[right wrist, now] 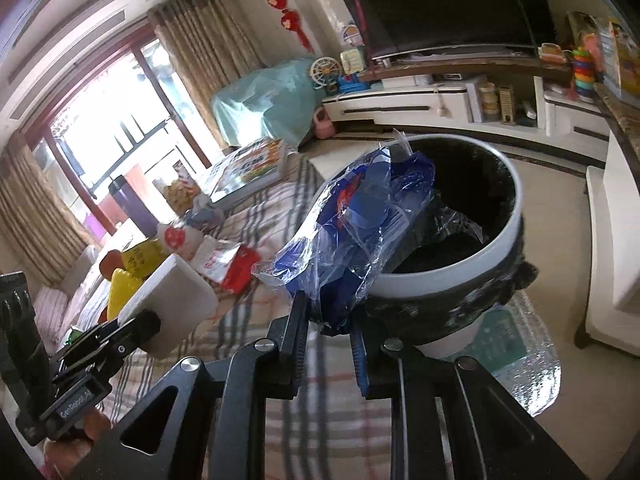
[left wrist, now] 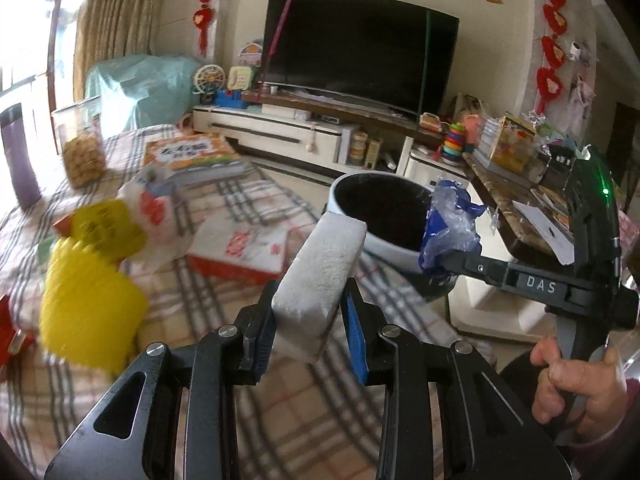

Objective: Collect trash
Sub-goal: 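Carry both items over the bin and open both tools to drop them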

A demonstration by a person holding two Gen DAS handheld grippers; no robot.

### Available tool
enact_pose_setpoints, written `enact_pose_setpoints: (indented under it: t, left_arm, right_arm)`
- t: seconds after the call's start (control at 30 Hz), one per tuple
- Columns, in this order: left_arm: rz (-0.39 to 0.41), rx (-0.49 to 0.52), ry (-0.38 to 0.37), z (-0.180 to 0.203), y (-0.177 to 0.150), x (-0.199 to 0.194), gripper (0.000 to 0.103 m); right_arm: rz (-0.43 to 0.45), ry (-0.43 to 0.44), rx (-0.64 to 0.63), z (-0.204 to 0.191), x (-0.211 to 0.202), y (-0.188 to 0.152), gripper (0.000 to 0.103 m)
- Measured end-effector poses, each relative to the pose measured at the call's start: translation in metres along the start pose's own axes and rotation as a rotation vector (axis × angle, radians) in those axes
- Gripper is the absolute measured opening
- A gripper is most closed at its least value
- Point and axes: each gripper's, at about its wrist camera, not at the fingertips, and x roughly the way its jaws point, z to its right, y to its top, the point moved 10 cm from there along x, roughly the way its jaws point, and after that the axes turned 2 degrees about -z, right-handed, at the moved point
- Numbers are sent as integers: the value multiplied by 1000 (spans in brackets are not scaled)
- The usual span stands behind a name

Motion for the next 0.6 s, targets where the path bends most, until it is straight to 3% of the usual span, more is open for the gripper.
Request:
enact_pose_setpoints:
  t: [0.6]
  left_arm:
    - [-37, 41, -47, 48, 51, 72, 30]
  right_arm:
    - [-43, -43, 11, 54, 13, 38, 20]
